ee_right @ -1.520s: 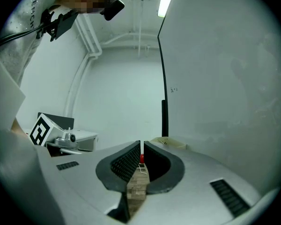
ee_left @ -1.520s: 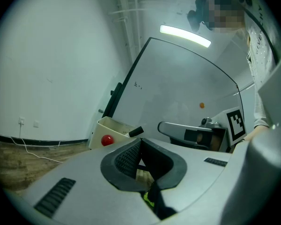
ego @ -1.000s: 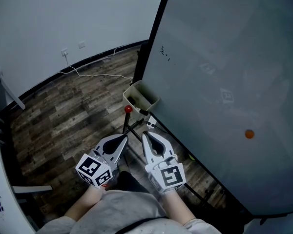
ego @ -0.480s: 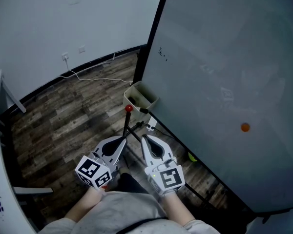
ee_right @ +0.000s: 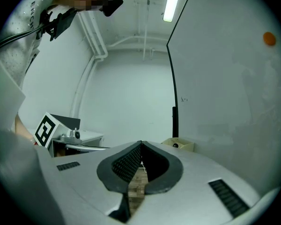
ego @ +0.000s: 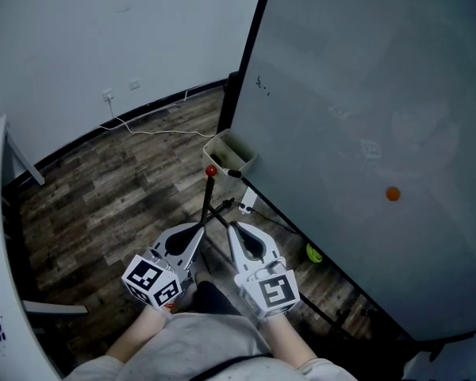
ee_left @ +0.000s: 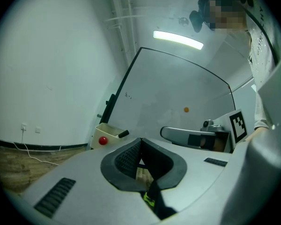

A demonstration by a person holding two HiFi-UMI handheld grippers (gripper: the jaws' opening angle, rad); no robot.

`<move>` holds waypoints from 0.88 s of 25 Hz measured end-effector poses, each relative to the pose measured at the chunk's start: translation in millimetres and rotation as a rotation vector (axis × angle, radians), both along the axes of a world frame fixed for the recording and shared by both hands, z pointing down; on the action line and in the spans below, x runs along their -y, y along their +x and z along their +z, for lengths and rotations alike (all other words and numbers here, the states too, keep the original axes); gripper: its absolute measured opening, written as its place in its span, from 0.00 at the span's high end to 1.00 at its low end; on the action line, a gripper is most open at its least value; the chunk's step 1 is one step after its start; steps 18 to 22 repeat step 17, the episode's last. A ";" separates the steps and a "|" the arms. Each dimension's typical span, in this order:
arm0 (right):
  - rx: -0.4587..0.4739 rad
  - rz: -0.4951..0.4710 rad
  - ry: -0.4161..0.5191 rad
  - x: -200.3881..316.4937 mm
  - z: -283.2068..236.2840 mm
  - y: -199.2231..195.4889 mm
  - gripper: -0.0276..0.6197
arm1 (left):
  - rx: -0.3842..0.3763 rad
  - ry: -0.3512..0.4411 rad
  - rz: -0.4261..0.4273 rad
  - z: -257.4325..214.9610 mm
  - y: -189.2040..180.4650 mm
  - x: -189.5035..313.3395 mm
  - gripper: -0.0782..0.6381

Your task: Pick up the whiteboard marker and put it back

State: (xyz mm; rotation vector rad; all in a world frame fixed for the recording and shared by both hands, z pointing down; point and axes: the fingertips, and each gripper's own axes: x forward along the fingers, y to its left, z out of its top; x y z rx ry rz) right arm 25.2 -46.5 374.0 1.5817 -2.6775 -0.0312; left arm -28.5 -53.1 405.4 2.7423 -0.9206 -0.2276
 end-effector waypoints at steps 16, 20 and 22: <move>-0.017 -0.011 0.002 -60.5 0.7 -15.0 0.93 | -0.015 -0.007 0.000 3.2 -14.1 -57.6 0.87; -0.019 -0.006 -0.004 -64.5 0.3 -15.8 0.93 | -0.016 -0.008 0.002 2.9 -14.8 -61.6 0.87; -0.019 -0.006 -0.004 -64.5 0.3 -15.8 0.93 | -0.016 -0.008 0.002 2.9 -14.8 -61.6 0.87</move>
